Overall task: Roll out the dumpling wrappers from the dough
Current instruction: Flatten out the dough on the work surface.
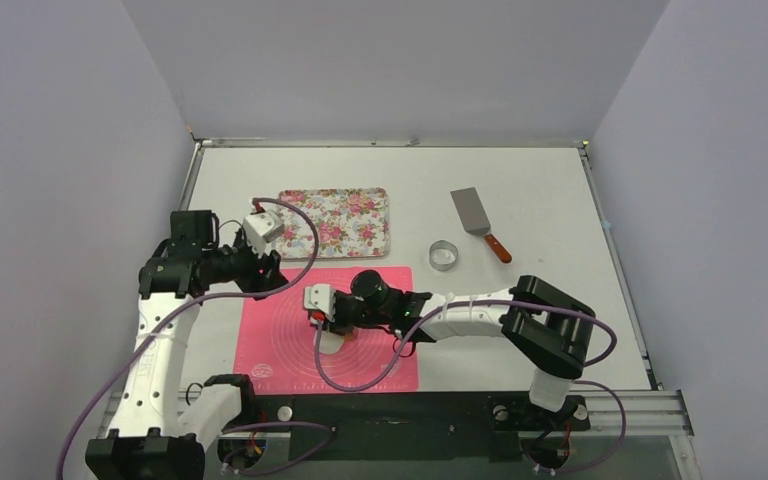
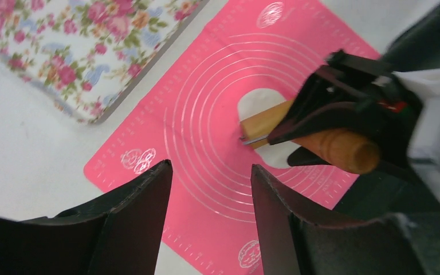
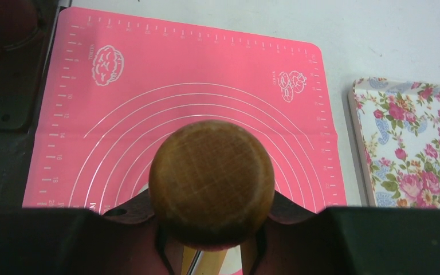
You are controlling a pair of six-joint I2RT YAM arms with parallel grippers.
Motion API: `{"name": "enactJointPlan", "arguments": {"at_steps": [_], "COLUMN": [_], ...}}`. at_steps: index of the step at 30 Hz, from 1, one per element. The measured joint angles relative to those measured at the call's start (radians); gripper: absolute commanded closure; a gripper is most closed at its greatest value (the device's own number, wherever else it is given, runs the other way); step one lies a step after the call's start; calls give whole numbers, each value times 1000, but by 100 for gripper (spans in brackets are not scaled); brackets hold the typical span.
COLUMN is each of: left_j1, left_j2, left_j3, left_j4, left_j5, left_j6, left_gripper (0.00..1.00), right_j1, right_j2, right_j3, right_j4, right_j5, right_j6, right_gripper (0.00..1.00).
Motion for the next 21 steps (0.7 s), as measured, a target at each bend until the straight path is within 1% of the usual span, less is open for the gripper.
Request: {"name": "enactJointPlan", "arguments": {"at_steps": [6,7,10,14,16,19,21], "left_j1": [-3,-3,-3,-4,-5,-5,-5], "left_j2": [-43,-43,-42,-26,-21,-22,-22], "left_j3": [2,-2,-67,-168,-189,-190,-191], "left_j4": [-121,-126,-143,-249,-295,-323,-320], "left_j5": [298,312,430,542,585,636,648], "left_j6": [204,215,349,618,718,801,813], "left_gripper": [49,49,49,49,49,49,49], "right_j1": [-27,-32,-45,-69,-76,-79,-79], "right_j2": [0,0,2,8,11,16,17], "right_j3": [-5,-6,-8,-13,-13,-13,-14], "right_j4": [2,4,10,34,40,51,55], "right_j5": [-109,-120,-156,-200,-215,-222,-222], "right_j6": [-44,-46,-48,-29,-21,-13,-7], "right_gripper": [100,100,100,100,100,100,100]}}
